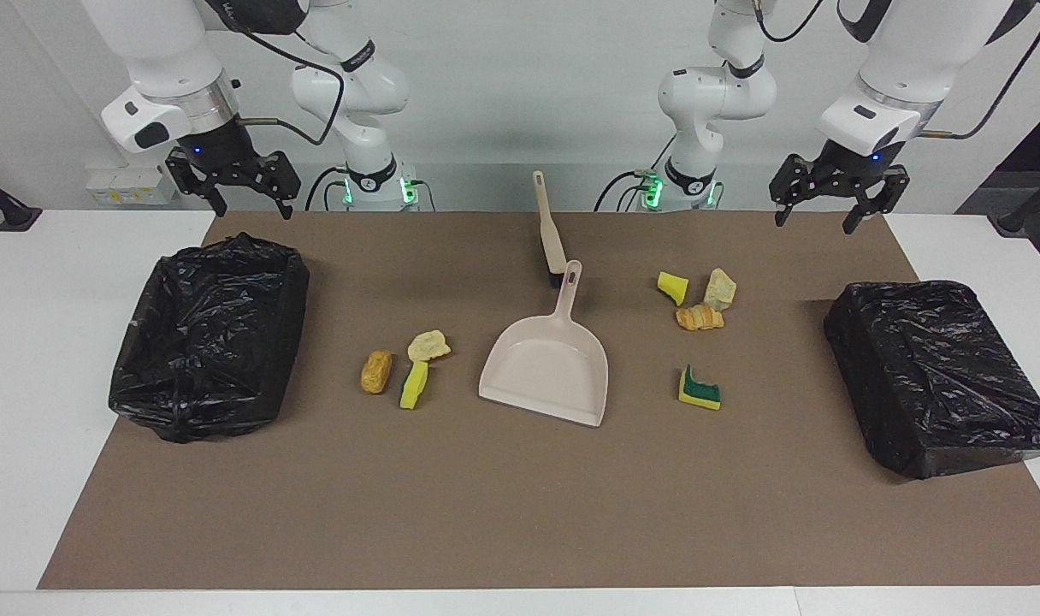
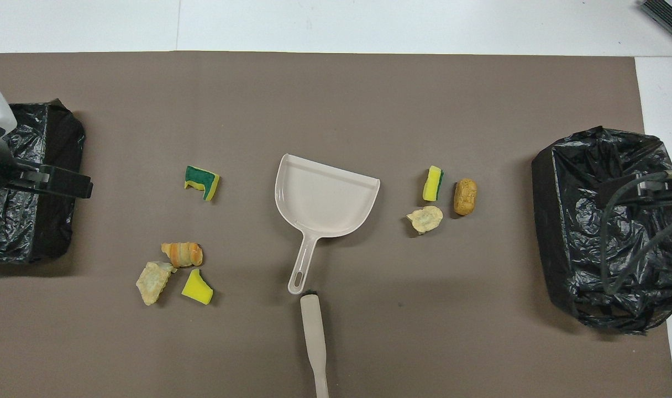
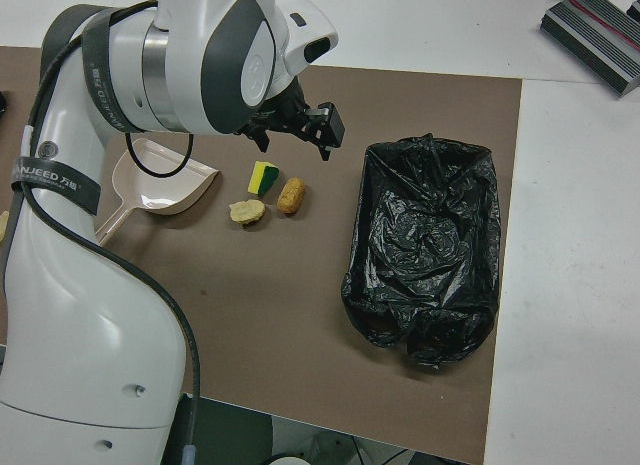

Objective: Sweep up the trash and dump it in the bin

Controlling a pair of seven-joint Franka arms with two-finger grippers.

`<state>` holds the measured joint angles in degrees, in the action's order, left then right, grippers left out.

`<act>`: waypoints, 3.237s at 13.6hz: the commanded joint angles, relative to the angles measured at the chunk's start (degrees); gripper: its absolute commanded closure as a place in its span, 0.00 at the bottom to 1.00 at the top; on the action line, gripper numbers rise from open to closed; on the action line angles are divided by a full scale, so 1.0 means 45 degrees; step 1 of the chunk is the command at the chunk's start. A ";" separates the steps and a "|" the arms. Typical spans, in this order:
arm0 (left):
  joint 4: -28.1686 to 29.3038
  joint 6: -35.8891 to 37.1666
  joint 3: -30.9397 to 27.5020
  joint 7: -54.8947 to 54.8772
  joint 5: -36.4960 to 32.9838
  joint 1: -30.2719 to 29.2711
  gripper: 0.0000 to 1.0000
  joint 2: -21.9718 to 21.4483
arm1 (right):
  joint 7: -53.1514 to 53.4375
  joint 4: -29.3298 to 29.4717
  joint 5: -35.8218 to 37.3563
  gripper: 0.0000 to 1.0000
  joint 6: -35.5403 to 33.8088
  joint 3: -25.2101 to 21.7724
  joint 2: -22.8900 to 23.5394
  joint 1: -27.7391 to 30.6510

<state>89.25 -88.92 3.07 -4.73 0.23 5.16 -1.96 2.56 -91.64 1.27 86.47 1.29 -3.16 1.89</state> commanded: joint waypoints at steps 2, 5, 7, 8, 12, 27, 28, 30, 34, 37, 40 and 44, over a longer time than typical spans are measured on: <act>-0.0028 0.0288 0.0119 -0.0121 -0.0032 -0.0131 0.00 -0.0033 | 0.0114 -0.0300 -0.0203 0.00 0.0256 0.0064 -0.0235 0.0146; -0.0086 0.0230 0.0177 -0.0003 -0.0051 -0.0053 0.00 -0.0033 | 0.0114 -0.0300 -0.0203 0.00 0.0256 0.0064 -0.0235 0.0146; -0.0067 0.0307 0.0177 0.0074 -0.0051 -0.0130 0.00 -0.0033 | 0.0114 -0.0300 -0.0203 0.00 0.0256 0.0064 -0.0235 0.0146; -0.0048 0.0288 0.0197 0.0074 -0.0051 -0.0073 0.00 -0.0033 | 0.0114 -0.0300 -0.0203 0.00 0.0256 0.0064 -0.0235 0.0146; 0.0264 0.0152 0.0353 0.0074 0.0084 0.0181 0.00 -0.0247 | 0.0114 -0.0300 -0.0203 0.00 0.0256 0.0064 -0.0235 0.0146; 0.6919 -0.2753 0.0509 0.6491 0.1609 0.6385 0.00 -0.3488 | 0.0114 -0.0281 -0.0203 0.00 0.0256 0.0064 -0.0235 0.0146; 0.7524 -0.3300 0.0509 0.7370 0.1609 0.7050 0.00 -0.3548 | 0.0114 -0.0280 -0.0203 0.00 0.0256 0.0064 -0.0235 0.0146; 0.8579 -0.4121 0.0509 0.7943 0.1609 0.8145 0.00 -0.3490 | 0.0114 -0.0281 -0.0203 0.00 0.0256 0.0064 -0.0235 0.0146; 1.0767 -0.7029 0.0529 1.0965 0.1628 1.0062 0.00 -0.2923 | 0.0114 -0.0300 -0.0203 0.00 0.0256 0.0064 -0.0235 0.0146; 1.1474 -0.7855 0.0529 1.1908 0.1687 1.1214 0.00 -0.2457 | 0.0114 -0.0300 -0.0203 0.00 0.0256 0.0064 -0.0235 0.0146; 1.1905 -0.8714 0.0529 1.2865 0.1784 1.1958 0.00 -0.2279 | 0.0114 -0.0300 -0.0203 0.00 0.0256 0.0064 -0.0235 0.0146; 1.2296 -0.9145 0.0529 1.3141 0.1824 1.2291 0.00 -0.2083 | 0.0114 -0.0300 -0.0203 0.00 0.0256 0.0064 -0.0235 0.0146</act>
<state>142.57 -128.01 6.55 53.58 7.34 58.96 -10.76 2.56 -91.64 1.27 86.47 1.29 -3.16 1.89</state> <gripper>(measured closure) 0.000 0.000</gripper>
